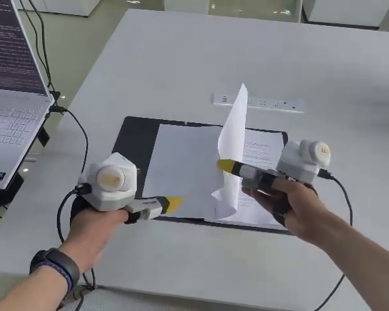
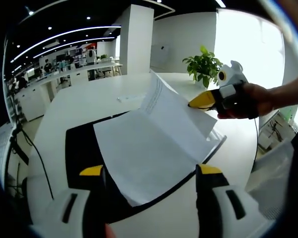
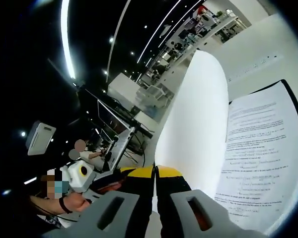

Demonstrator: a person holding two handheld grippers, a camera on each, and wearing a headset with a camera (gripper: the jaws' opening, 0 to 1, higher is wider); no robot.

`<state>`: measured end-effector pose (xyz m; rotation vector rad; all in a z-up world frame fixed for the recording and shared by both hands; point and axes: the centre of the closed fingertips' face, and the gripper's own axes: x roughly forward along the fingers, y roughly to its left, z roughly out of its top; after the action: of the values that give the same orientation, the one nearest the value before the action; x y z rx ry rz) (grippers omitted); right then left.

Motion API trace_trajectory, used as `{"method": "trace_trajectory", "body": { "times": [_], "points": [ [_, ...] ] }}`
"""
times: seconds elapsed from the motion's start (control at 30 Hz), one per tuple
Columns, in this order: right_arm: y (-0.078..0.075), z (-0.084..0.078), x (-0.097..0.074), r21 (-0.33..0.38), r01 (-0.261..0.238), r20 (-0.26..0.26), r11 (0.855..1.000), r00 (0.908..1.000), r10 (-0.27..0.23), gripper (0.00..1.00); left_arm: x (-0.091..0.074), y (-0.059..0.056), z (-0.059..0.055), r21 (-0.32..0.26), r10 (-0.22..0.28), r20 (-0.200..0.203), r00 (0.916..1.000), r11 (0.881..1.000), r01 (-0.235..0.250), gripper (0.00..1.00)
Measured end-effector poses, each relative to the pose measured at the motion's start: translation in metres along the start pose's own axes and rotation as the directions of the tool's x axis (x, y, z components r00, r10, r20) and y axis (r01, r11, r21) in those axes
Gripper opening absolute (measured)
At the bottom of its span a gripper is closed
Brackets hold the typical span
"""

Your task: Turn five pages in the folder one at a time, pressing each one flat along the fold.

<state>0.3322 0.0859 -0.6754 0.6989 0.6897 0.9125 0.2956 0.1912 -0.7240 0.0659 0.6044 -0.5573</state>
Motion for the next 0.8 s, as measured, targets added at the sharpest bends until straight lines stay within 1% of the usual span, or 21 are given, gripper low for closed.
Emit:
{"method": "trace_trajectory", "body": {
  "times": [0.2, 0.23, 0.27, 0.37, 0.5, 0.57, 0.63, 0.8],
  "points": [
    [0.007, -0.008, 0.015, -0.006, -0.02, -0.031, 1.0, 0.9993, 0.02, 0.0, -0.01, 0.007, -0.008, -0.02, 0.021, 0.002, 0.9998, 1.0, -0.021, 0.74],
    [0.002, -0.006, 0.015, -0.007, -0.024, -0.035, 1.0, 0.9991, 0.023, 0.0, -0.013, 0.009, -0.009, -0.025, 0.026, 0.004, 0.9997, 0.999, -0.026, 0.74],
    [0.001, -0.005, 0.016, -0.009, -0.026, -0.036, 1.0, 0.999, 0.026, 0.0, -0.014, 0.01, -0.009, -0.029, 0.03, 0.006, 0.9995, 0.999, -0.029, 0.74],
    [0.007, -0.009, 0.022, -0.011, -0.033, -0.045, 0.999, 0.9985, 0.033, 0.0, -0.019, 0.012, -0.011, -0.039, 0.038, 0.011, 0.9992, 0.999, -0.038, 0.74],
    [0.01, -0.013, 0.031, -0.011, -0.037, -0.062, 0.999, 0.9974, 0.036, 0.0, -0.023, 0.014, -0.013, -0.047, 0.048, 0.016, 0.9987, 0.998, -0.047, 0.74],
    [0.006, -0.015, 0.035, -0.01, -0.039, -0.073, 0.999, 0.9966, 0.038, 0.0, -0.024, 0.016, -0.016, -0.056, 0.05, 0.015, 0.9987, 0.997, -0.049, 0.74],
    [0.006, -0.018, 0.04, -0.006, -0.038, -0.084, 0.999, 0.9958, 0.038, 0.0, -0.026, 0.014, -0.016, -0.061, 0.05, 0.015, 0.9986, 0.997, -0.049, 0.74],
    [0.002, -0.025, 0.054, 0.005, -0.037, -0.103, 0.999, 0.994, 0.037, 0.0, -0.028, 0.015, -0.016, -0.067, 0.05, 0.021, 0.9985, 0.997, -0.049, 0.74]
  ]
}}
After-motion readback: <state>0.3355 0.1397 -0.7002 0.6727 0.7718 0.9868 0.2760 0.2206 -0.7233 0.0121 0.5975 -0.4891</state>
